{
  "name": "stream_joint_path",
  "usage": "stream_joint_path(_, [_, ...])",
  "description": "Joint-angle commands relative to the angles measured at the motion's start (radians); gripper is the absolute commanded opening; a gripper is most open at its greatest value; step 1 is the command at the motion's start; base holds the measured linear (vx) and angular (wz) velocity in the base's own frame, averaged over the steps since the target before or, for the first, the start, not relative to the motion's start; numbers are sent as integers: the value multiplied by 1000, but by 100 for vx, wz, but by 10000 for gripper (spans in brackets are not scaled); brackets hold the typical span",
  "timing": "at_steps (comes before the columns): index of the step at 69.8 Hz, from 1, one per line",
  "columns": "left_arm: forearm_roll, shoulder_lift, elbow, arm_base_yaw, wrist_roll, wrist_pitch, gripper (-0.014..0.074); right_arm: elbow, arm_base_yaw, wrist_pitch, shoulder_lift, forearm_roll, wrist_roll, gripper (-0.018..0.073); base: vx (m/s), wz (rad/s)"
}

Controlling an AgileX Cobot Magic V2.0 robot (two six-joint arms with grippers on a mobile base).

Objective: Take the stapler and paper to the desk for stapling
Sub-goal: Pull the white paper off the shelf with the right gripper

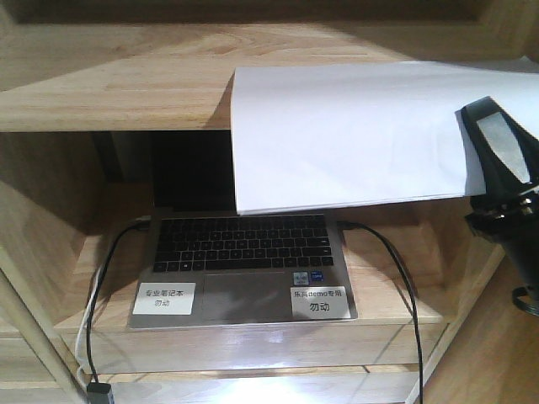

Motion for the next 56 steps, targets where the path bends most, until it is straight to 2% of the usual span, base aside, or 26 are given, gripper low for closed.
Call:
stream_joint_path(1, [-9,20,-24,-3,0,-121,-6,-29,0,-190,-28,-51,-16,-8,0,0])
stream_joint_path(40, [-9,20,-24,-3,0,-121,-6,-29,-3,-134,-42,-53,-14,-6,0,0])
stream_joint_path(45, [-9,20,-24,-3,0,-121,-6,-29,-27,-125,-54,-69,-12,-6,0,0])
stream_joint_path(56, [-9,20,-24,-3,0,-121,-6,-29,-155,-68,-116,-153,47,-6,0,0])
